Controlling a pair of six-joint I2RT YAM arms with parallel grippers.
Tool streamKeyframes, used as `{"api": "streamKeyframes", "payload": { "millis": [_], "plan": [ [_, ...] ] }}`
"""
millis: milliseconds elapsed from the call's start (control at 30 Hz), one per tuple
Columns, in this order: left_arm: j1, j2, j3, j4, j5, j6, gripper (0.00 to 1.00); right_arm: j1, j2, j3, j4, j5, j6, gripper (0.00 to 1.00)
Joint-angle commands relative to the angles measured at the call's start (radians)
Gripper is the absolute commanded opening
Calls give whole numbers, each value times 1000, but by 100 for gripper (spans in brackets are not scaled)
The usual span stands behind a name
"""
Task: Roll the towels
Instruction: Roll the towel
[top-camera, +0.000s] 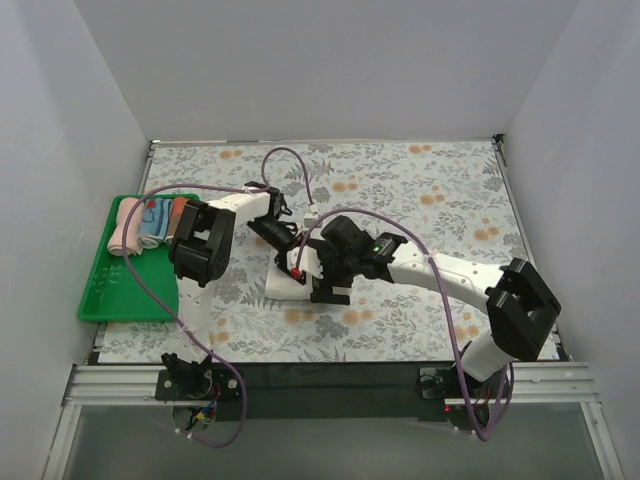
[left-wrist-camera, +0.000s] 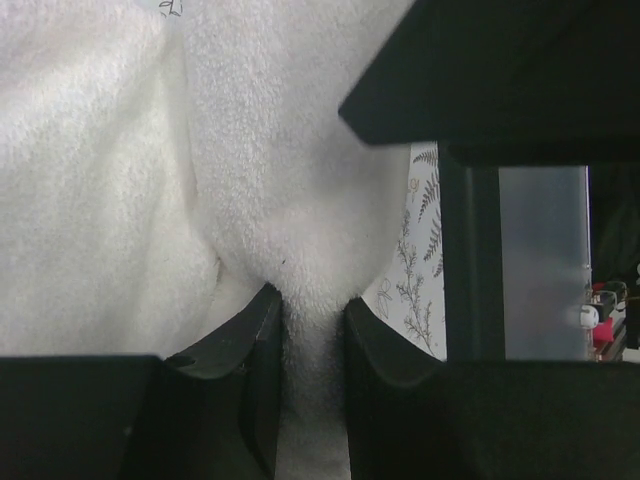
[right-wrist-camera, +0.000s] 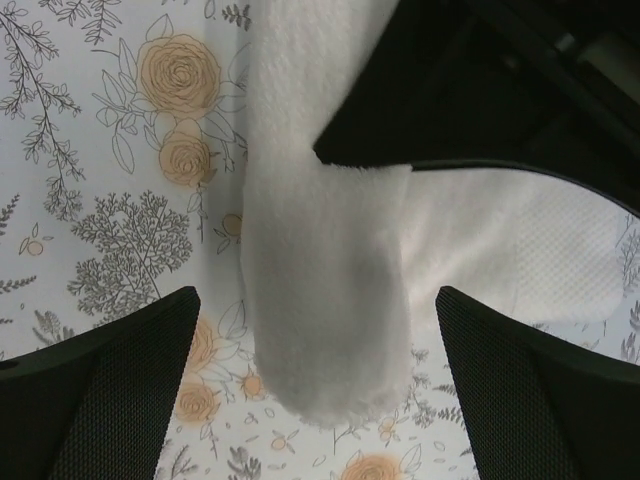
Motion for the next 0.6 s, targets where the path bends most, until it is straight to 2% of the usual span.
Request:
{"api": "streamKeyframes", "payload": {
  "millis": [0,33,133,167,233,267,333,367,433,467,500,533,567],
  "plan": [
    [2,104,-37,103,-227,52,18,52,23,-54,174,89,-78,89],
    [4,106,-37,110,-224,48,18,69,46,-83,187,90,-91,87],
    [16,103,-37,113,-209,46,21,84,89,-108,228,95,-98,72],
    [22,100,-39,118,-193,46,21,83,98,-114,236,83,-95,61],
    [31,81,-45,122,-178,45,22,83,115,-120,237,73,-93,51],
    [38,72,-50,126,-170,45,23,83,121,-125,233,66,-95,34],
    [45,26,-76,159,-147,39,27,81,137,-126,210,50,-104,10],
    [54,5,-88,176,-144,22,28,80,144,-122,190,34,-104,2],
    [67,-69,-119,219,-135,0,36,67,163,-83,100,-40,-95,1],
    [83,-93,-126,228,-135,-12,44,63,168,-71,69,-63,-89,1],
    [91,-138,-132,230,-138,-10,56,58,171,-42,40,-90,-81,1],
    [99,-158,-132,219,-144,-7,80,46,181,-28,-20,-117,-69,1],
    [122,-176,-134,213,-146,-4,82,43,190,-14,-48,-161,-56,1]
  ]
}}
